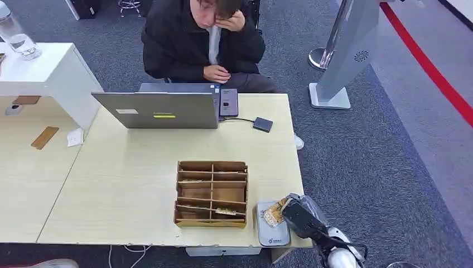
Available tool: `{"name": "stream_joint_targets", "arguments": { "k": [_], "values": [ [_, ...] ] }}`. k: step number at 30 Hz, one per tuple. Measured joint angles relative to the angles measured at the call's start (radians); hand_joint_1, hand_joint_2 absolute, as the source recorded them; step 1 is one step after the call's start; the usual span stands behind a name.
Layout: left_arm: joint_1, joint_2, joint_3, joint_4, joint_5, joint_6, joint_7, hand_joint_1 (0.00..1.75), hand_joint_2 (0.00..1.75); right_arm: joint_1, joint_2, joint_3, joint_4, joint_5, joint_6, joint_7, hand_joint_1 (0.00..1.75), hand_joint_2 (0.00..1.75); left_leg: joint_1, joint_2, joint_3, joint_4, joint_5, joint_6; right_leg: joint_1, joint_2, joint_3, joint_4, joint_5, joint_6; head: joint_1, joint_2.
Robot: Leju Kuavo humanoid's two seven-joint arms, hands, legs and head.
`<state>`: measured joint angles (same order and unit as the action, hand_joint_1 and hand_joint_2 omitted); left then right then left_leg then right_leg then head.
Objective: Pass the card to the sensor for recognition and then transmit it.
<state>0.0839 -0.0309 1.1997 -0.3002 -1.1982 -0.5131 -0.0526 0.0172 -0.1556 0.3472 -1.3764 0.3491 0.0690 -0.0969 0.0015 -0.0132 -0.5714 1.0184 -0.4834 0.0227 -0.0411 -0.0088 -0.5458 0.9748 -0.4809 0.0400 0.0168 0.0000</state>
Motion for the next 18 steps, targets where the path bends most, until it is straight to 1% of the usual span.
{"name": "stream_joint_targets", "arguments": {
  "k": [7,18],
  "values": [
    [0.004,-0.012,0.033,-0.038,-0.033,-0.037,0.002,0.00,0.00,-0.016,-0.005,0.013,0.016,0.019,-0.027,0.023,1.75,1.75,0.000,0.000,0.000,0.000,0.000,0.000,0.000,0.000,0.000,0.000,0.000,0.000,0.000,0.000],
    [0.008,-0.030,0.075,-0.080,-0.063,-0.053,0.000,0.00,0.00,-0.030,-0.008,0.022,0.036,0.040,-0.050,0.039,1.75,1.75,0.000,0.000,0.000,0.000,0.000,0.000,0.000,0.000,0.000,0.000,0.000,0.000,0.000,0.000]
  ]
}}
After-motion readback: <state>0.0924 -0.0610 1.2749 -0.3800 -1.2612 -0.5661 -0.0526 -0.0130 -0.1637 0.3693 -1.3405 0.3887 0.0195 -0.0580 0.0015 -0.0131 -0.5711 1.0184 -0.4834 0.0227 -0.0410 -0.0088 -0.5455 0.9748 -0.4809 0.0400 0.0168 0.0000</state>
